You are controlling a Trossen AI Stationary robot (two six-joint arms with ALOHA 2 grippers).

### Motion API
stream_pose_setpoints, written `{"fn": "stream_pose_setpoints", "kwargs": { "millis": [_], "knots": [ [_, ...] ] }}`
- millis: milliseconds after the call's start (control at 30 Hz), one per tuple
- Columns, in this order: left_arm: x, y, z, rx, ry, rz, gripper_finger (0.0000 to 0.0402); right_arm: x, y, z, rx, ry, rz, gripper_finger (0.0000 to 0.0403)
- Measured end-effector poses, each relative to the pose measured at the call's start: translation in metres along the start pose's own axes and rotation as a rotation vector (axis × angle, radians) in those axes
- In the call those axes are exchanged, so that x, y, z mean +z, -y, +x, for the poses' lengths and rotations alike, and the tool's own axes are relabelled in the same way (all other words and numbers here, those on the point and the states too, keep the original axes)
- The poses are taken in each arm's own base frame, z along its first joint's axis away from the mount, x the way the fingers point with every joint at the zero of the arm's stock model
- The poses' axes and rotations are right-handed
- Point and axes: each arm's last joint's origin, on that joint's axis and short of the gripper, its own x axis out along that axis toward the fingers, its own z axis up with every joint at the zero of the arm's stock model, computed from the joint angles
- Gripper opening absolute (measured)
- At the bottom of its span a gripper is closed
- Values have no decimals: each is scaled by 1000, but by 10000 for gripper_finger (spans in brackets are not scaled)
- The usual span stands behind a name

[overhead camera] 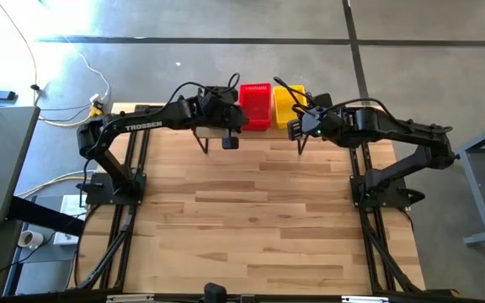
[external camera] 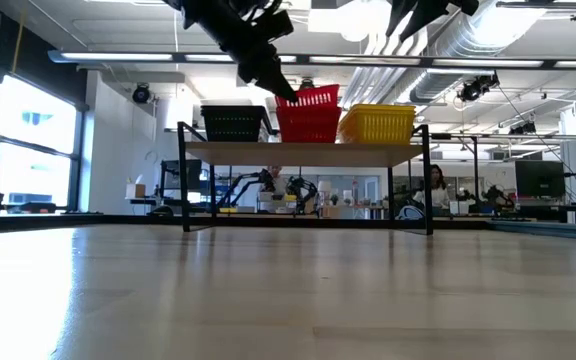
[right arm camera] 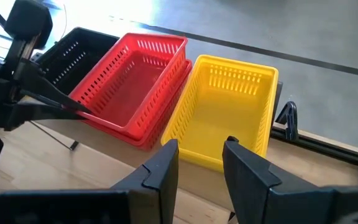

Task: Stack baskets on shelf by color
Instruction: Stack the red basket on top of the red basket on the shelf, then return to Home Position

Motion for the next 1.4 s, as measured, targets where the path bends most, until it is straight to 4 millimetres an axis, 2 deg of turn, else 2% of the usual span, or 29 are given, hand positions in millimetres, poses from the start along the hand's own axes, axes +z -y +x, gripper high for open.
{"fn": "stream_pose_setpoints", "kwargs": {
  "millis": [233,900,1133,1267,1400],
  "knots": [
    [0,-1,0,33,-19,3,19,0,0,0,0,0,1,112],
    [5,5,-4,28,-6,12,133,0,0,0,0,0,1,112],
    [12,0,-29,111,8,9,153,0,0,0,1,-1,-5,112],
    [24,-6,-61,151,9,-35,153,-1,-1,-1,7,-1,-43,112],
    [27,-6,-99,108,39,-134,148,-3,-3,-4,18,0,-64,112]
  ]
}}
